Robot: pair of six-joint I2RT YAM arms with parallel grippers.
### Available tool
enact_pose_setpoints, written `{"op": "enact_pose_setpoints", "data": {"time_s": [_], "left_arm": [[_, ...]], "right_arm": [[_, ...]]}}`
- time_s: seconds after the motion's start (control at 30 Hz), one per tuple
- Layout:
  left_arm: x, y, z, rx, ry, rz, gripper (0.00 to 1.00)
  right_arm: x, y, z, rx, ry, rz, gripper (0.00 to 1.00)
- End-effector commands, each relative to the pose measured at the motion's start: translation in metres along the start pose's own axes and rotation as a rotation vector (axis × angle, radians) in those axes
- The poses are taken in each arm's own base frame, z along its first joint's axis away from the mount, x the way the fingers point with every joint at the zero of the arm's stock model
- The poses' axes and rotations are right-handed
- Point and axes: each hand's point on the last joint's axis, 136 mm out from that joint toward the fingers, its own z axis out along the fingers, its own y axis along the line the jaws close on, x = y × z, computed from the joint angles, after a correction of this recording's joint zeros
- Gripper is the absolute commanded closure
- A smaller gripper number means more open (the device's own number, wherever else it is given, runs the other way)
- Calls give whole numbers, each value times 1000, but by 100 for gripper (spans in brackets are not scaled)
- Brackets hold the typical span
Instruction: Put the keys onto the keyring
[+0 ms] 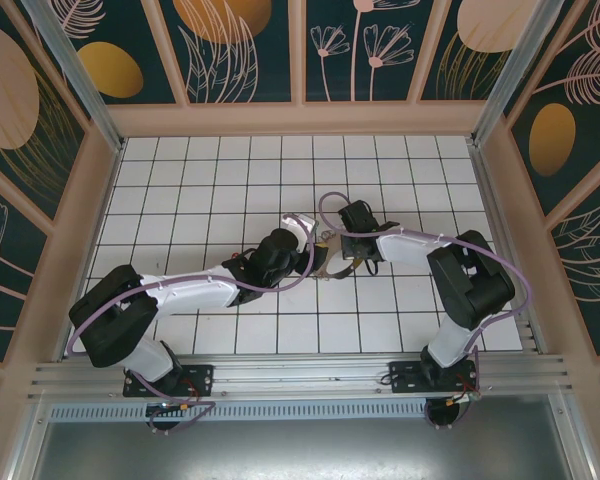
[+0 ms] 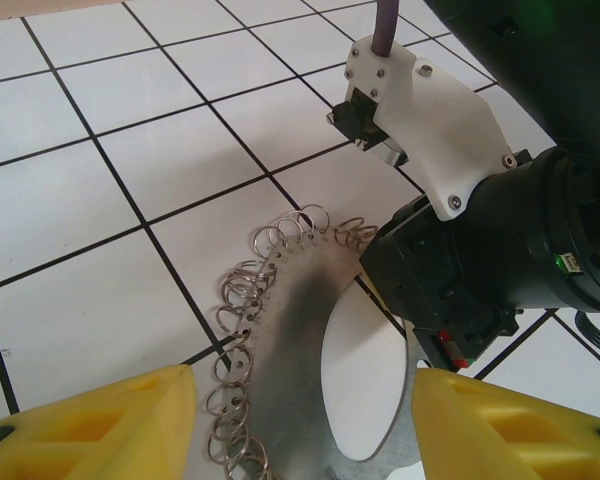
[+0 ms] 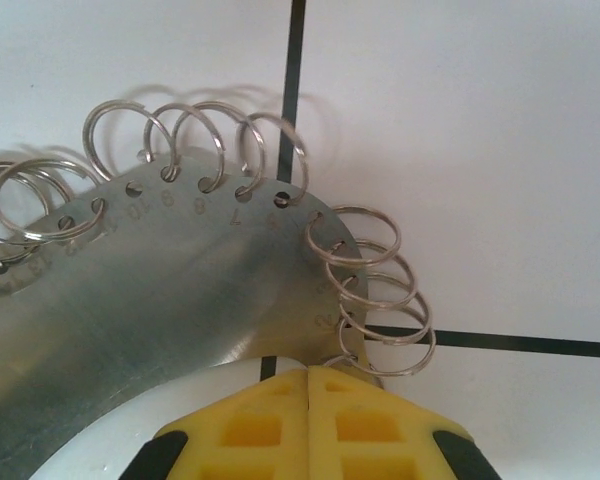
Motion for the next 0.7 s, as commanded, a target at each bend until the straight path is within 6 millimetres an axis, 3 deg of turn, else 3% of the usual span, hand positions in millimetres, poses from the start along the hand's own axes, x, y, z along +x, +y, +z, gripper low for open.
{"op": "enact_pose_setpoints", "data": {"time_s": [0.0,0.5,0.67], "left_arm": [[-11,0,-2,-4,-40,-15,41],[-13,11,-9,-15,-52,-79,36],[-12,13,-9,-18,-45,-97,36]], "right_arm": [[-10,19,-18,-99,-6,15,100],[-10,57,-53,-403,-1,145,100],[-7,44,-43,-413,16,191,100]]}}
